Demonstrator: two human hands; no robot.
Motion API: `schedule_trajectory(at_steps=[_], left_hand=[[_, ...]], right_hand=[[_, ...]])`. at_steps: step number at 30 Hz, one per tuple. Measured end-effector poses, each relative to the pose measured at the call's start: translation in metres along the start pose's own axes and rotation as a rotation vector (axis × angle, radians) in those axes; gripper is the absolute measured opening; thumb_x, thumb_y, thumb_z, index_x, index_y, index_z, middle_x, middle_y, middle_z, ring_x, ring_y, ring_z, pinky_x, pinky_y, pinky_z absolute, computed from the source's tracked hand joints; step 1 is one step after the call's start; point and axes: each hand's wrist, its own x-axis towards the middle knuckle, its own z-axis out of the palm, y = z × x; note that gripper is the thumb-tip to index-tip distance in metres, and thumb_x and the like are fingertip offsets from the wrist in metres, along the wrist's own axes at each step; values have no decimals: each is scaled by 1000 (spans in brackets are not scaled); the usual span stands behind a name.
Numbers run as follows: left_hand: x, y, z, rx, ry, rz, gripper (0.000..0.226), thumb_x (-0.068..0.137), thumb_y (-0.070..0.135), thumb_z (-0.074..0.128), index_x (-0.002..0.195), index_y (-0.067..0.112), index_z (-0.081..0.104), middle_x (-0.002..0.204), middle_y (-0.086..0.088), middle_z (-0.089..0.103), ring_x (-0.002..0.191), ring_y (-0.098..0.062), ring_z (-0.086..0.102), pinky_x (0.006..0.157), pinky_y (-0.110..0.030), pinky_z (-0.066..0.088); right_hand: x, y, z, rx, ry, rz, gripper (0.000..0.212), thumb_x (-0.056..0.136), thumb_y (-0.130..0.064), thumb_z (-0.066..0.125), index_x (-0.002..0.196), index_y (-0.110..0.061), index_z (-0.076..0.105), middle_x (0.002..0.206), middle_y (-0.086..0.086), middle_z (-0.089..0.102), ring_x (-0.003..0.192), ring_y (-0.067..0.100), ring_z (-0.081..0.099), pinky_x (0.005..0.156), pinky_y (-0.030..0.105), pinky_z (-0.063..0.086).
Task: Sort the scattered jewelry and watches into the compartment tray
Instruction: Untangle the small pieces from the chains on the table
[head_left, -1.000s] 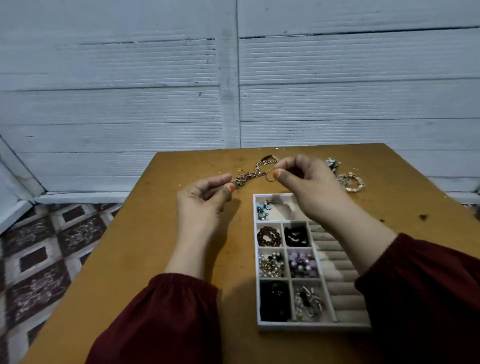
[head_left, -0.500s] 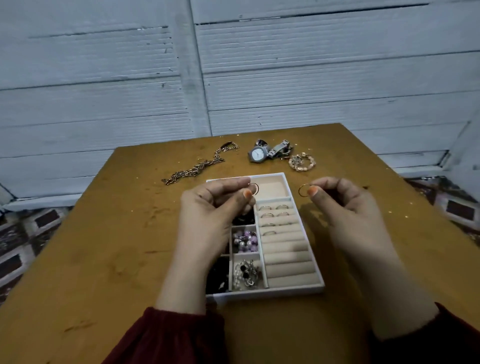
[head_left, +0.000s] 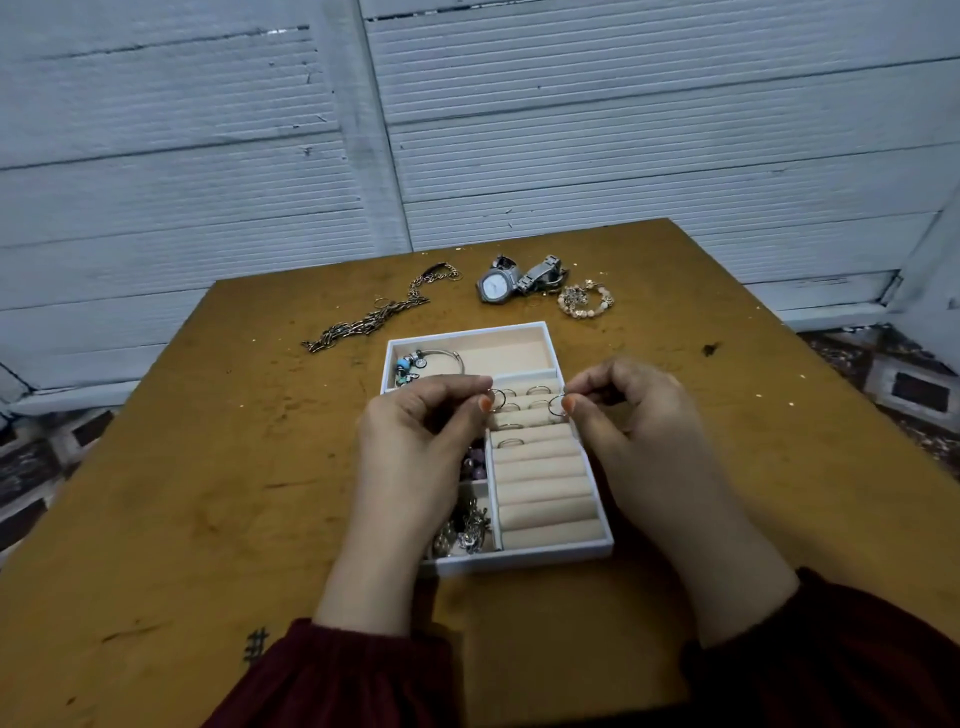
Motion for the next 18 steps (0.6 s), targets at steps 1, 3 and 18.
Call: schedule_trajectory(at_steps=[1,3,18], left_hand=[[0,0,0,4,5,-2,20,84,1,67,84,20,74,68,-5,72,55,-15,61,49,-27,55],[-1,0,1,3,17,-9,18,84,2,67,85,19,74,68,-5,71,54,-15,60,49,-30,56],[-1,3,3,-39,53,45,21,84,2,68,84,22,72,70,3,71,49,-1,58,44,-13,46]], right_hand=[[0,0,1,-24,6,-31,12,84,-17,66,82,-28,62,84,-14,62,92,15,52,86,43,43],[-1,0,2,-51,1,-58,11,83,-18,67,82,-28,63,83,-15,62,91,13,50,86,45,42],[-3,-5,1,-300,-128,-40,4,81,-37,67,78,-39,64,86,-16,53,99,8,31,74,26,17]])
